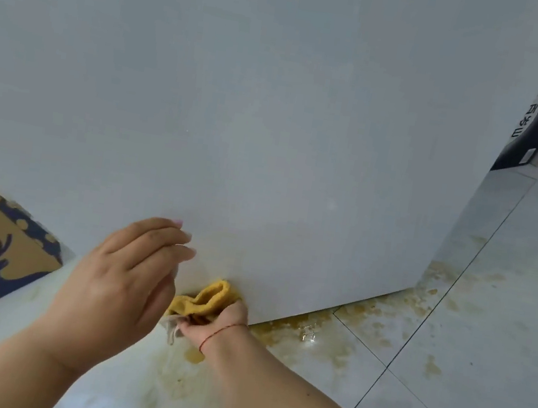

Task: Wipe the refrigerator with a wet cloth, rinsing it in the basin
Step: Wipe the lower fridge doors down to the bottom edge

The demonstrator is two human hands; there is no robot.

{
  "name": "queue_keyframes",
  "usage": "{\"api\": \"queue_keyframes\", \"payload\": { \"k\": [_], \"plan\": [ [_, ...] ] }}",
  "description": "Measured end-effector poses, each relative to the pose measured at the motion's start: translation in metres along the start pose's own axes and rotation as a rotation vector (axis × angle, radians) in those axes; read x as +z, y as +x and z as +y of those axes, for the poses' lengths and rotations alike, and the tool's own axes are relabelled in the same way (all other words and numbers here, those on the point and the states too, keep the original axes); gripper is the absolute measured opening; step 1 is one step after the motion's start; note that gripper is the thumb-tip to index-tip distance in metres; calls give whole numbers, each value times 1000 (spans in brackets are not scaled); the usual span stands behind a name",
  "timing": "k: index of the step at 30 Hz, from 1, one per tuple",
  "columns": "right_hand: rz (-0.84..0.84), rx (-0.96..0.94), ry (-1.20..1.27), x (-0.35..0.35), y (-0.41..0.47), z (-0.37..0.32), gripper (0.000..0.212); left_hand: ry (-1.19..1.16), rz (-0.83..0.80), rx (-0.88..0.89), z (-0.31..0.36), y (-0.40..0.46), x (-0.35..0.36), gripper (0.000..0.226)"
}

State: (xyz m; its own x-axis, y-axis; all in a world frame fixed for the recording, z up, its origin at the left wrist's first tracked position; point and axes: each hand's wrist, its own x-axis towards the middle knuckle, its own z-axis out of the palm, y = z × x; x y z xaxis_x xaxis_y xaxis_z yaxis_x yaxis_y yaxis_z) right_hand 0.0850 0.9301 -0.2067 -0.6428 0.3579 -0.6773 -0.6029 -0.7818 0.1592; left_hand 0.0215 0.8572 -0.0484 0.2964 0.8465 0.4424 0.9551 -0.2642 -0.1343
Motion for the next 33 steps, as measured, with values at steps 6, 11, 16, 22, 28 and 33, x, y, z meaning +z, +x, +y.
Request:
{"api": "queue_keyframes", "payload": {
  "k": [6, 11, 16, 22, 28, 33],
  "plan": [
    [-200, 52, -213, -12, -34, 10, 31, -160, 19, -502, -6, -50, -1, 20],
    [-248, 78, -403, -45, -60, 10, 53, -603, -287, -1499, -10, -83, 40, 20],
    [-260, 176, -671, -72, -83, 14, 45, -1541, -546, -2065, 5, -112, 76, 67],
    [-228, 249, -945, -95, -89, 11, 49, -1432, -628, -1952, 0, -126, 82, 60],
    [-287, 324, -1003, -103, -94, 5, 39, -1456, -841, -2022, 31, -164, 103, 109],
    [-272, 332, -981, -105, -90, -11, 49, -1758, -641, -2072, 53, -169, 101, 96]
  ]
}}
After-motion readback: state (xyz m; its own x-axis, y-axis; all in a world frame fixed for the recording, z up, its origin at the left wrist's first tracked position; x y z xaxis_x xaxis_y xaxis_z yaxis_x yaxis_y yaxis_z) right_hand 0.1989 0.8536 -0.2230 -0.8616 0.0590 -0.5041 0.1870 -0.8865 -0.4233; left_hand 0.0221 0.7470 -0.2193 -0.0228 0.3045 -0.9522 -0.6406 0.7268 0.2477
